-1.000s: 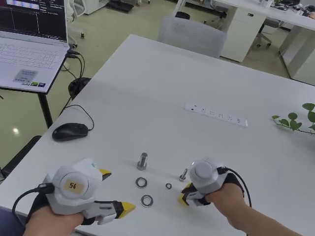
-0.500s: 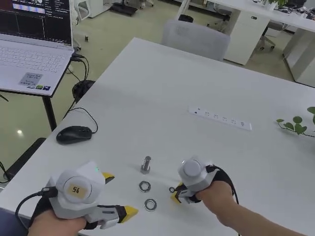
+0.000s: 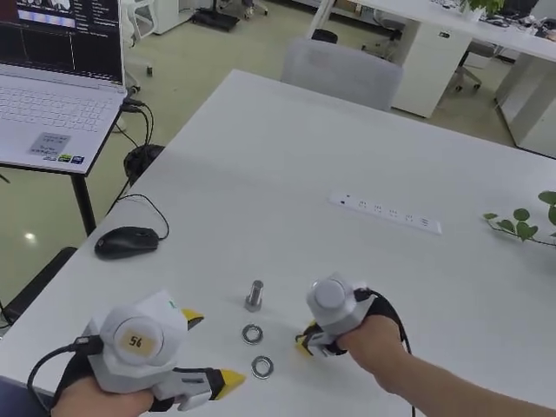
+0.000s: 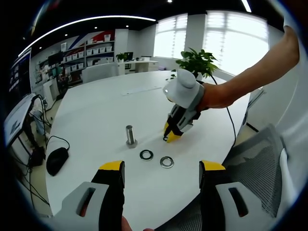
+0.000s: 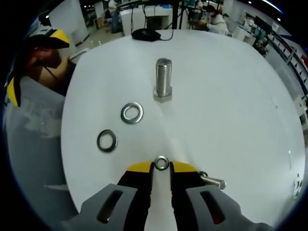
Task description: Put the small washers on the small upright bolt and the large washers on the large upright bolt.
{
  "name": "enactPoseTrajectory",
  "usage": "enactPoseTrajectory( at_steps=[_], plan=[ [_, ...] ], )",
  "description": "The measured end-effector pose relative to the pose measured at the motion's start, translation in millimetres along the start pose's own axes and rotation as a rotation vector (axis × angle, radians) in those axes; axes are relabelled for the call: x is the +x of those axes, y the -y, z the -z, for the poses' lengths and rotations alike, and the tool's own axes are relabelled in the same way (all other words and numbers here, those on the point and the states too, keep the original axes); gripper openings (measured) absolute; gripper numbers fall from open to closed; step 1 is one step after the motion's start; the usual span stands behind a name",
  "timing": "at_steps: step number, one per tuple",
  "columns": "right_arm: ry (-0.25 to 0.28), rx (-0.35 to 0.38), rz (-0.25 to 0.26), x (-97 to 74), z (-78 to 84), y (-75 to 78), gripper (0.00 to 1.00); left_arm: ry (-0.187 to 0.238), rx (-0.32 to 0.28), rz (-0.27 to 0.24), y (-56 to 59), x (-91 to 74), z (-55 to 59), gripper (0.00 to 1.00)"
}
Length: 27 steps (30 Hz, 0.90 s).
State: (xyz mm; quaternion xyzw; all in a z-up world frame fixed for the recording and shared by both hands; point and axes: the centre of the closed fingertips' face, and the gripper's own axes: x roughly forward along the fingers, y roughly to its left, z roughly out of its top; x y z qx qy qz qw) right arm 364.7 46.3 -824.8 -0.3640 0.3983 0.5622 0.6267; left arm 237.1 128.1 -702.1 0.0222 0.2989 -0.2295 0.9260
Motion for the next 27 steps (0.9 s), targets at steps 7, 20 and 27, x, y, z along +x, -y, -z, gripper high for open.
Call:
enactPoseTrajectory(
  at_steps=[7, 20, 27],
  plan=[
    [-0.013, -0.03, 0.007, 0.0, -0.8, -3.6, 0.14, 0.002, 0.002, 0.003, 3.1, 0.1, -0.7, 0.62],
    [0.0, -0.033, -0.017, -6.7, 8.4, -23.4, 0.14, -0.001, -0.019, -0.025, -5.9, -9.0, 7.8, 0.61],
    [0.008, 0.007, -0.008, -12.0, 20.2, -26.0, 0.13, 0.001, -0.018, -0.019, -4.2, -7.0, 7.5, 0.61]
  ],
)
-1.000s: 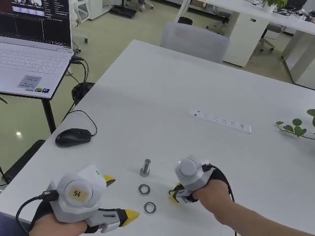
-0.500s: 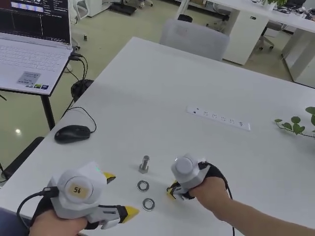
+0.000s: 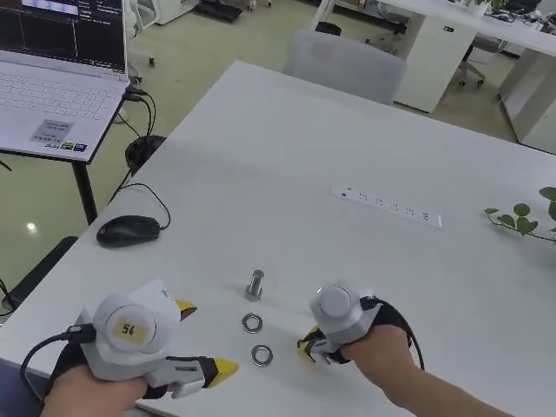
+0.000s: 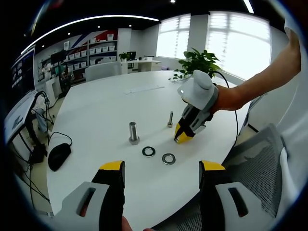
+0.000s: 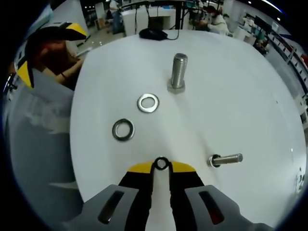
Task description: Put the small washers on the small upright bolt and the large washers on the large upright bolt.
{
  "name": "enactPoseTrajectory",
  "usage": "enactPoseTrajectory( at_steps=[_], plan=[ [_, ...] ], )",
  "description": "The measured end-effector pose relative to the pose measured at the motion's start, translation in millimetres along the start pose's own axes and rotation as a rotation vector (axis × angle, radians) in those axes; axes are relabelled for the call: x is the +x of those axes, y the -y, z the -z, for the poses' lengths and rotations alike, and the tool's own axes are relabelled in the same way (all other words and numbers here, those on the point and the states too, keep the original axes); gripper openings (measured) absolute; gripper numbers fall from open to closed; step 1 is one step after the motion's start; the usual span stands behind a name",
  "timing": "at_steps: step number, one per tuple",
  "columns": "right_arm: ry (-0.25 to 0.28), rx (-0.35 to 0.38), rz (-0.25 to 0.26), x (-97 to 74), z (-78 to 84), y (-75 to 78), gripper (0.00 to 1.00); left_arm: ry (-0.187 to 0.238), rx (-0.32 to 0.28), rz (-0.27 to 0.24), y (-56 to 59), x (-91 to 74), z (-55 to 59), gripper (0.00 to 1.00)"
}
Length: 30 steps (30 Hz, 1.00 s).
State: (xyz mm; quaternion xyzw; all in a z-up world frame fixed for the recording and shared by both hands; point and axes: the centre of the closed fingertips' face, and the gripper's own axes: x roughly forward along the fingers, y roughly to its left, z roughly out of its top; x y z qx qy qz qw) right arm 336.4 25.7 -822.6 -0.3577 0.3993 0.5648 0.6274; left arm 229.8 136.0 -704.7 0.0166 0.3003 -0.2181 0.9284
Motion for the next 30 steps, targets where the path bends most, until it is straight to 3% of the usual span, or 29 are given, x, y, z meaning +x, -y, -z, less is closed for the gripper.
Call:
enactPoseTrajectory(
  at_steps=[9, 17, 24, 30],
  plan=[
    [0.008, 0.047, 0.029, -16.9, 20.0, 7.9, 0.13, 0.003, 0.002, 0.001, 0.6, 0.7, -2.4, 0.61],
    [0.034, 0.118, 0.079, -35.9, 33.2, 37.6, 0.13, -0.002, 0.005, 0.003, 2.7, 0.6, -2.0, 0.61],
    [0.048, 0.148, 0.104, -47.2, 37.7, 52.7, 0.13, -0.004, 0.01, 0.008, 4.7, 2.3, -2.9, 0.61],
    [0.063, 0.137, 0.119, -58.9, 31.5, 63.5, 0.13, -0.008, 0.016, 0.015, 6.8, 3.6, -3.8, 0.61]
  ],
)
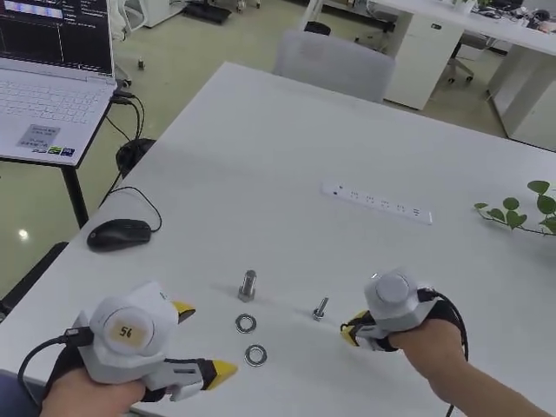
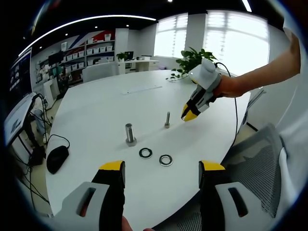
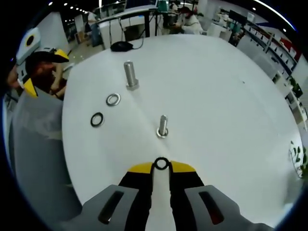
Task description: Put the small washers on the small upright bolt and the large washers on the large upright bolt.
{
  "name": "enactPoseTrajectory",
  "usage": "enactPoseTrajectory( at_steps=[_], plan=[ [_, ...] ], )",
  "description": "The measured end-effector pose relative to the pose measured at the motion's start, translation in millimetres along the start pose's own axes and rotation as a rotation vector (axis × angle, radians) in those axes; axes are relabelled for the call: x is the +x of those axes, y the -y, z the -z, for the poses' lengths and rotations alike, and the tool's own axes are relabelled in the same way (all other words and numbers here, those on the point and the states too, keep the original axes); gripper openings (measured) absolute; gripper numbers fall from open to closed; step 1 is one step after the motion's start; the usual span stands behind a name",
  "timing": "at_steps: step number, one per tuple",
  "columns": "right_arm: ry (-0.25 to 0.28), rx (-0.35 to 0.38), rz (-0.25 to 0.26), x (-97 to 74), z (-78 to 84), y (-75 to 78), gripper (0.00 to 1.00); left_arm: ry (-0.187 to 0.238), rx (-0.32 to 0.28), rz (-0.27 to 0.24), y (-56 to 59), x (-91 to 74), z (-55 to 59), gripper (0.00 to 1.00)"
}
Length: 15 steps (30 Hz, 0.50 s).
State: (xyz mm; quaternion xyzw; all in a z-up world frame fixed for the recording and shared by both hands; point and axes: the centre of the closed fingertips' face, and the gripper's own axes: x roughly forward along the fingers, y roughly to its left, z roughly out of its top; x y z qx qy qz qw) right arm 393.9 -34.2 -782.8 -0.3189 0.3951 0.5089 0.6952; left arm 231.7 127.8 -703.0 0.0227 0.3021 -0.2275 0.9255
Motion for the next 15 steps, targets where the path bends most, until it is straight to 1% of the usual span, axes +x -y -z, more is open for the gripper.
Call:
enactPoseTrajectory(
  at_steps=[3, 8, 11, 15],
  plan=[
    [0.01, -0.016, 0.007, -4.5, -7.0, 4.3, 0.13, -0.002, 0.004, 0.003, 0.1, 0.6, 0.1, 0.61],
    [0.036, -0.06, 0.015, -12.3, -27.2, 11.4, 0.13, -0.002, 0.011, 0.007, 1.4, 1.4, -3.1, 0.61],
    [0.039, -0.084, 0.017, -13.2, -35.1, 14.4, 0.13, 0.0, 0.014, 0.01, 2.3, 2.6, -5.0, 0.61],
    [0.037, -0.122, 0.006, -11.3, -44.6, 13.6, 0.13, 0.003, 0.016, 0.014, 3.0, 3.9, -6.7, 0.61]
  ],
)
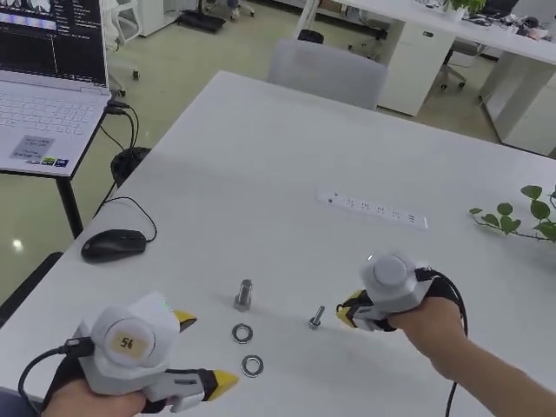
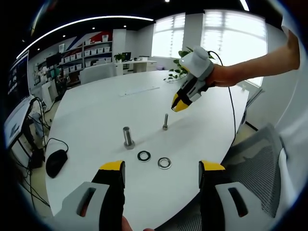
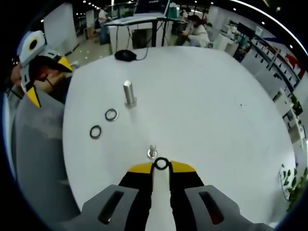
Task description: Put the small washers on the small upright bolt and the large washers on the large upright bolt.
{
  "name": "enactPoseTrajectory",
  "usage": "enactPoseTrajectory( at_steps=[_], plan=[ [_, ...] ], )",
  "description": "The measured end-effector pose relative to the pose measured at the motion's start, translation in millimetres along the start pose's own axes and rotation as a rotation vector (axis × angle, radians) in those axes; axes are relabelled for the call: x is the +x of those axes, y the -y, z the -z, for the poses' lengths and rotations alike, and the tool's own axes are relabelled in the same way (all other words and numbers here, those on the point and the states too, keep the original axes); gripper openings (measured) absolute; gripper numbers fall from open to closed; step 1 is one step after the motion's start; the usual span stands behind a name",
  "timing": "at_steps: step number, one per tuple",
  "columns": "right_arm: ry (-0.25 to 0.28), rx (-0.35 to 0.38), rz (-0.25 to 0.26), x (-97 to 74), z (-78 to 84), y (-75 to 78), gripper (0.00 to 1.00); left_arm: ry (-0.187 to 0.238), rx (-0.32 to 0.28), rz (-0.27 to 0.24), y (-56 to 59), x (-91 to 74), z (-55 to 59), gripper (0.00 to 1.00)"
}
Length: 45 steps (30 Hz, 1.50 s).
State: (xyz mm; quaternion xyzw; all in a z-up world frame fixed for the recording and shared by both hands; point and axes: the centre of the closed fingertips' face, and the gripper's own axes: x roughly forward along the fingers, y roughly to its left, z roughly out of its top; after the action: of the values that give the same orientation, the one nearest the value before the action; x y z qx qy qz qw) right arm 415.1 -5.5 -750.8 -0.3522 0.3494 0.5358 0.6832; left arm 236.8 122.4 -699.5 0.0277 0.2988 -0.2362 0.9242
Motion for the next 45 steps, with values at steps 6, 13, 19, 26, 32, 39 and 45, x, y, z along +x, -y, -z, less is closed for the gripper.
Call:
enactPoseTrajectory(
  at_steps=[6, 13, 19, 26, 32, 39, 45],
  plan=[
    [-0.008, -0.038, -0.02, 5.0, -8.3, -5.6, 0.13, 0.001, 0.0, 0.001, -0.1, -0.2, -0.3, 0.61],
    [-0.03, -0.076, -0.035, 10.9, -12.2, -7.6, 0.13, -0.001, -0.005, -0.006, -2.9, -1.6, 1.6, 0.61],
    [-0.044, -0.098, -0.042, 13.6, -12.4, -10.1, 0.13, 0.0, -0.01, -0.008, -3.3, -2.5, 3.2, 0.61],
    [-0.054, -0.11, -0.047, 16.1, -12.0, -10.8, 0.13, 0.0, -0.015, -0.013, -5.4, -4.1, 5.0, 0.61],
    [-0.063, -0.12, -0.053, 18.5, -12.2, -13.4, 0.13, 0.001, -0.016, -0.015, -6.4, -4.8, 5.2, 0.61],
    [-0.074, -0.127, -0.055, 22.2, -12.0, -11.7, 0.14, 0.0, -0.018, -0.017, -6.8, -5.3, 6.2, 0.61],
    [-0.088, -0.137, -0.061, 23.4, -9.9, -12.1, 0.14, -0.002, -0.022, -0.018, -7.3, -5.6, 7.2, 0.61]
  ],
)
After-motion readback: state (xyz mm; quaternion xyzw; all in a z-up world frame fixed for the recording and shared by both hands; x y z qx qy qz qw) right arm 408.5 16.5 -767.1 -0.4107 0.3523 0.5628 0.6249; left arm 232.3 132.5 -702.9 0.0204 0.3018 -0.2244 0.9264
